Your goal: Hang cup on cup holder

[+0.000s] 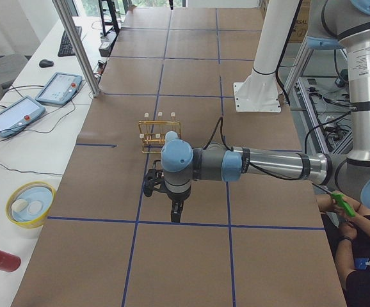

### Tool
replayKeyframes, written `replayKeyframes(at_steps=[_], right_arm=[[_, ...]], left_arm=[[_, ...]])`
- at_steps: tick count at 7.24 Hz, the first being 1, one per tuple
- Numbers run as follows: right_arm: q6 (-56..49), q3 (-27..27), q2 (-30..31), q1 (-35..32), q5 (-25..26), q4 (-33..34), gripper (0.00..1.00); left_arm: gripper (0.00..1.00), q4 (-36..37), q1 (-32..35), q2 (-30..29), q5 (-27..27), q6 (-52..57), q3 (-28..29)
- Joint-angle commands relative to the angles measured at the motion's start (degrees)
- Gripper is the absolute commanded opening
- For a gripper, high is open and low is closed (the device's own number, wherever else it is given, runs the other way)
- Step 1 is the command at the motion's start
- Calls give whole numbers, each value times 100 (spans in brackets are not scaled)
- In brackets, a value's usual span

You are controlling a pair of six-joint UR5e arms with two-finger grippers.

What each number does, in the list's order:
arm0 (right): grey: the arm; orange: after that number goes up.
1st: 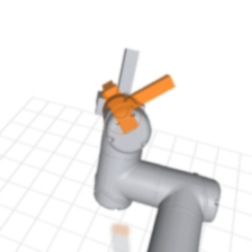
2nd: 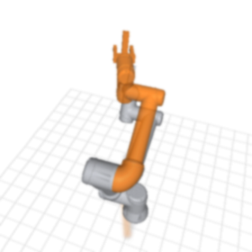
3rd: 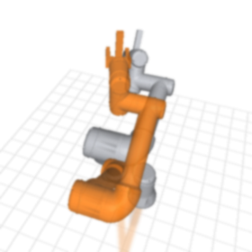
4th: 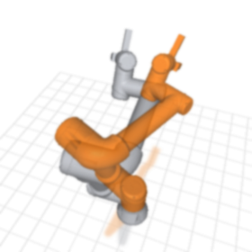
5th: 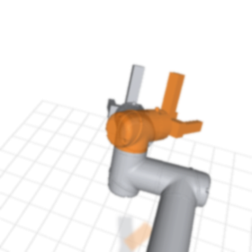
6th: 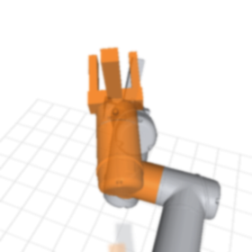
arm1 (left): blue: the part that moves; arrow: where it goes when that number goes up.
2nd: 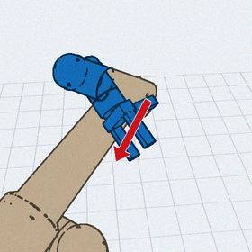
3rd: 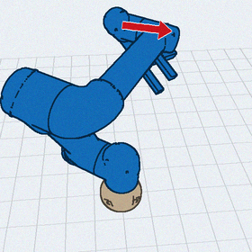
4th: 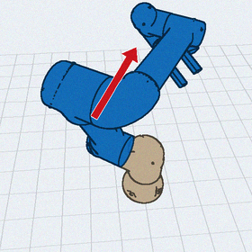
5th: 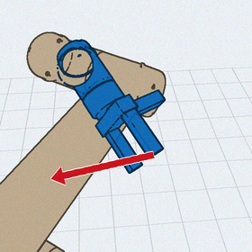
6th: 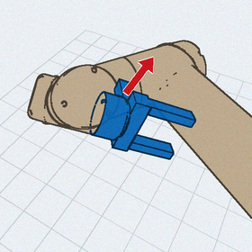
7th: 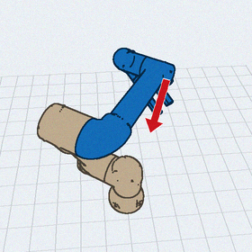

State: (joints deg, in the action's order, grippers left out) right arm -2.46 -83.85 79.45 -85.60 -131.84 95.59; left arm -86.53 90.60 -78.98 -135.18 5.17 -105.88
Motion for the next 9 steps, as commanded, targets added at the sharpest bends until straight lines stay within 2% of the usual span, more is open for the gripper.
replayKeyframes(at_steps=[1,9], right_arm=[[0,0,0,8,0,-5,100],[0,0,0,0,0,-5,100]], left_arm=[[100,-56,168,258,-226,202,23],[100,-65,168,216,-237,133,68]])
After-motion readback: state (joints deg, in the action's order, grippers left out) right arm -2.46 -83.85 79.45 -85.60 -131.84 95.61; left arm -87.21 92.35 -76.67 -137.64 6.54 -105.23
